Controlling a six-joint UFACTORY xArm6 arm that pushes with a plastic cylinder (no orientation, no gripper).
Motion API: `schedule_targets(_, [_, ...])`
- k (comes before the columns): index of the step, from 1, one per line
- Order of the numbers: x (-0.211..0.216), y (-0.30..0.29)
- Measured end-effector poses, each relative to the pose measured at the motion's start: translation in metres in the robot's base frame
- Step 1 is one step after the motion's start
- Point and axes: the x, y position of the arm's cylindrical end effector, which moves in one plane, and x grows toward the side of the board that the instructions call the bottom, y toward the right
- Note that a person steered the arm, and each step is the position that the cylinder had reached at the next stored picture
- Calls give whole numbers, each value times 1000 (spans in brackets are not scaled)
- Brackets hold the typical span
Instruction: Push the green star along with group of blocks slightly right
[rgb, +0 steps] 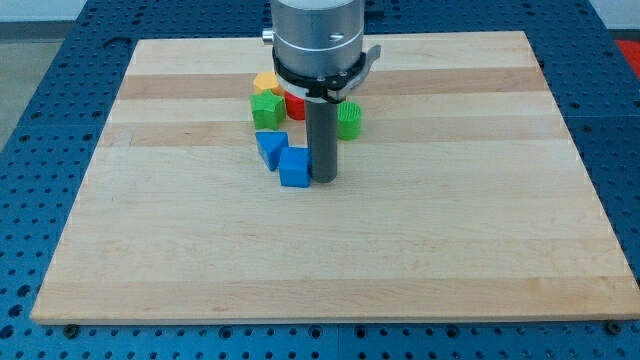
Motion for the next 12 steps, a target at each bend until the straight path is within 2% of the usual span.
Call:
schedule_targets(1, [-1,-12])
schedule_targets(2, [-1,-2])
schedule_targets(3, [-1,44])
schedule_targets(5, [-6,51])
schedule_targets(6, [-30,87])
schedule_targets(7, [-34,94])
schedule_targets(8, [-83,90])
schedule_targets(9, [-182,30])
schedule_targets(10, [-200,0])
schedule_targets(12, [-201,-89])
